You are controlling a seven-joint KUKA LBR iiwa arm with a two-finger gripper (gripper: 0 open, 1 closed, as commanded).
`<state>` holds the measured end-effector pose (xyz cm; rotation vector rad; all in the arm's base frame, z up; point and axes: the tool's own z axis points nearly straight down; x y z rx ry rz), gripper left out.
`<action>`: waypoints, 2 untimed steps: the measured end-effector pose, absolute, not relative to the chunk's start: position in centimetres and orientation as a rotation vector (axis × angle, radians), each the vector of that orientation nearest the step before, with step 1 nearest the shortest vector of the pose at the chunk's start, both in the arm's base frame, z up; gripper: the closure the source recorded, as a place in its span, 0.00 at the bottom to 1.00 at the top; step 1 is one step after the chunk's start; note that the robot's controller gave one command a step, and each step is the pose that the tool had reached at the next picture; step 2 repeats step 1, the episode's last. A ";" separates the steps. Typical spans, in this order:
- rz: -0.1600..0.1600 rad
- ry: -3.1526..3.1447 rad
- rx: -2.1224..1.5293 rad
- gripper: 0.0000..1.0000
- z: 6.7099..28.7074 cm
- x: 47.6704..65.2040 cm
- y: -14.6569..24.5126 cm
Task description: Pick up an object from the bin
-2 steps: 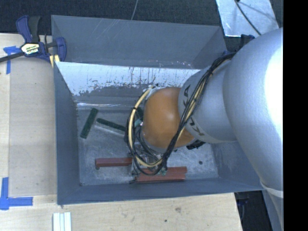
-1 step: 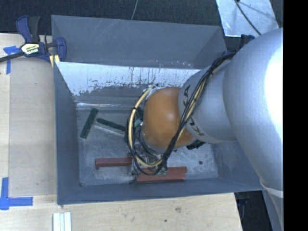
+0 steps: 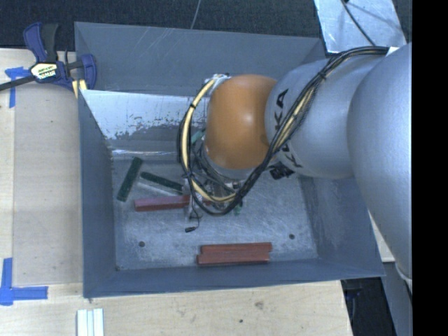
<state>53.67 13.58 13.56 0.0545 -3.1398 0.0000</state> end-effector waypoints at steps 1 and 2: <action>0.003 -3.135 0.055 1.00 20.8 49.5 14.2; 0.003 -3.135 0.055 1.00 20.8 49.5 14.2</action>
Offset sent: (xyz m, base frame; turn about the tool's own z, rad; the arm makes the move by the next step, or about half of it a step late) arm -0.0028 0.0394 0.1079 0.0016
